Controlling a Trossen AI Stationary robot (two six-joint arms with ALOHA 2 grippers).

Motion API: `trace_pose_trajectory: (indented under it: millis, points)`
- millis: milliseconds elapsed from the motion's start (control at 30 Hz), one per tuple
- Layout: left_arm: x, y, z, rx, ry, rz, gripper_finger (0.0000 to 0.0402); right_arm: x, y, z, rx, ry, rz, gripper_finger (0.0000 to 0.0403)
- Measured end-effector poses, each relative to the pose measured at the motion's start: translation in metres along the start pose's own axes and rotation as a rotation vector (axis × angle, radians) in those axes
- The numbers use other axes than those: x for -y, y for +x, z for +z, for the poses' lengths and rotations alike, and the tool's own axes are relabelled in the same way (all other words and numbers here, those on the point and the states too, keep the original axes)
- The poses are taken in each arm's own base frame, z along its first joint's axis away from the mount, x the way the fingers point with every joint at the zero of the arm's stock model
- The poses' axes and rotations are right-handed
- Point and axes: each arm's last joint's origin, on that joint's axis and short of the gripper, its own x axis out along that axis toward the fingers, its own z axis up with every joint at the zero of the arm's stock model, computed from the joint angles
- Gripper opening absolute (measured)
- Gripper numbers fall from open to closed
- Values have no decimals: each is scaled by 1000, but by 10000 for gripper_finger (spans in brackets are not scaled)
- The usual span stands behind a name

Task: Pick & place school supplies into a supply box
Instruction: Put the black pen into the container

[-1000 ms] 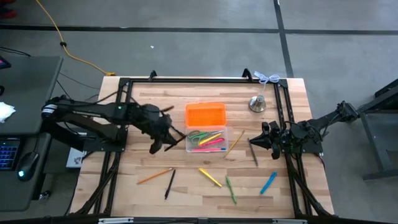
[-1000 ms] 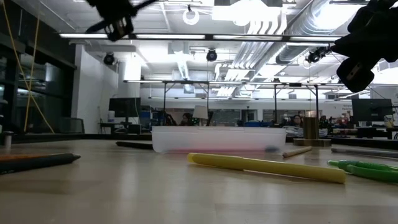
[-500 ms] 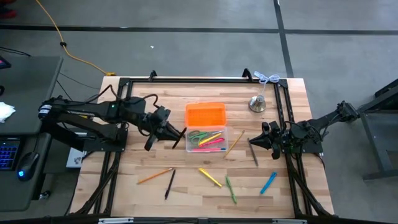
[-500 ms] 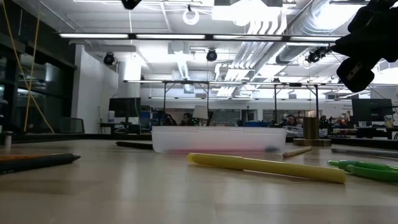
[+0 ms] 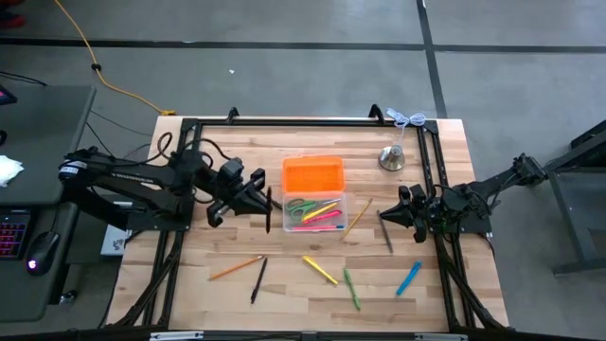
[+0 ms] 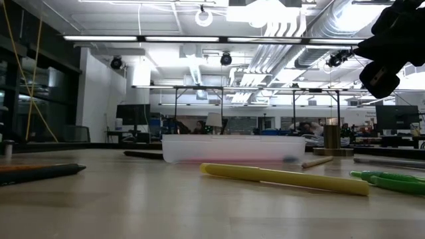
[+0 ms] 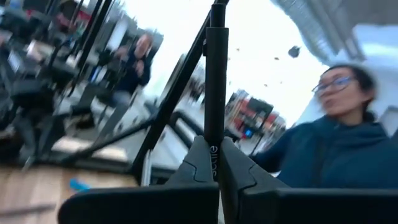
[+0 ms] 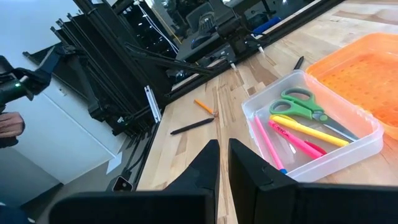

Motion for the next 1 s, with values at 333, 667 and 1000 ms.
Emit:
trace_pose_trajectory:
  millis: [333, 667, 1000]
  points:
    - [3, -7, 0, 152, 37, -78, 30, 0, 0, 0, 0, 0, 0, 12]
    - [3, -7, 0, 153, 40, -74, 33, 0, 0, 0, 0, 0, 0, 12]
    - [-9, -6, -12, 89, -61, 109, 28, 0, 0, 0, 0, 0, 0, 12]
